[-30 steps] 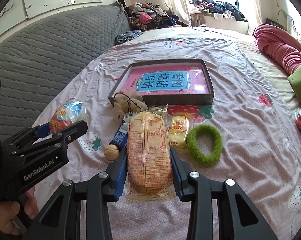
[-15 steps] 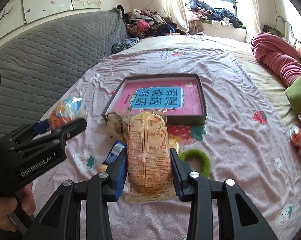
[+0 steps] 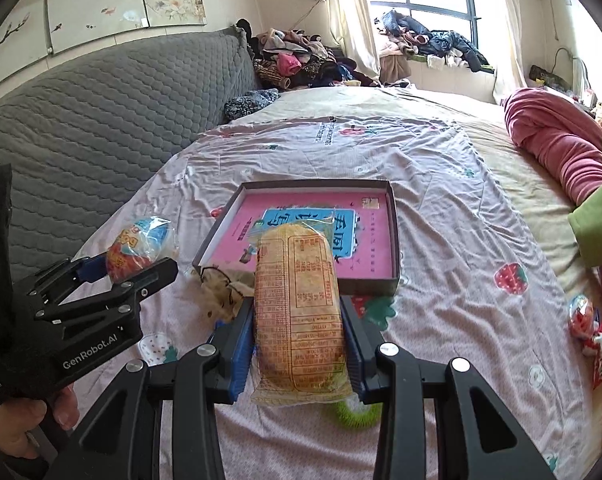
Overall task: Organize objects
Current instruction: 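Lift the red candy bag and bread loaf and carry both toward the pink tray, then lower the red candy bag and bread loaf over the book in the tray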
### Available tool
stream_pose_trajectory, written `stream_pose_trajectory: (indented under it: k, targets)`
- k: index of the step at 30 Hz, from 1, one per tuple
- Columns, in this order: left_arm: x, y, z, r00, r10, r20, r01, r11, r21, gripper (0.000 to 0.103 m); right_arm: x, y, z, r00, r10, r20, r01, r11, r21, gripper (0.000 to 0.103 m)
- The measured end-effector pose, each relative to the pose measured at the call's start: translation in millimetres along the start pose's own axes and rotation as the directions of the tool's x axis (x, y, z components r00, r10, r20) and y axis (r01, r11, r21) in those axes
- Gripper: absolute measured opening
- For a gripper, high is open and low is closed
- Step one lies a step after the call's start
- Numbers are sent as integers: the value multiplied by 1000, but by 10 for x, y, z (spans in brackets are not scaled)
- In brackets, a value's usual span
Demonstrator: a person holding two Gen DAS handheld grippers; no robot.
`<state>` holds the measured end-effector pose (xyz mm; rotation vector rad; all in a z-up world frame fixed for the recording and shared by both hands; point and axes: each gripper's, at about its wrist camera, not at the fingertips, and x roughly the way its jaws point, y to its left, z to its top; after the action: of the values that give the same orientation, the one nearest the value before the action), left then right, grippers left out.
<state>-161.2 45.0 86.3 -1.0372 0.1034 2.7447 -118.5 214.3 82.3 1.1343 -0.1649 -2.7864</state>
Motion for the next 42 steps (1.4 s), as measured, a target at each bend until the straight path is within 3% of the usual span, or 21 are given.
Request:
stream_pose_trajectory:
  k: [28,42]
  targets:
    - [916,105,475,1000,27,-1,-27,999,20,58,704,-127,518,1000,18,24,-17,1000,-26,40]
    - [1509,150,666,999,23,-40,-22,1000,15,58,1174,-305,780,1000,0,8,0,1000,-28,40]
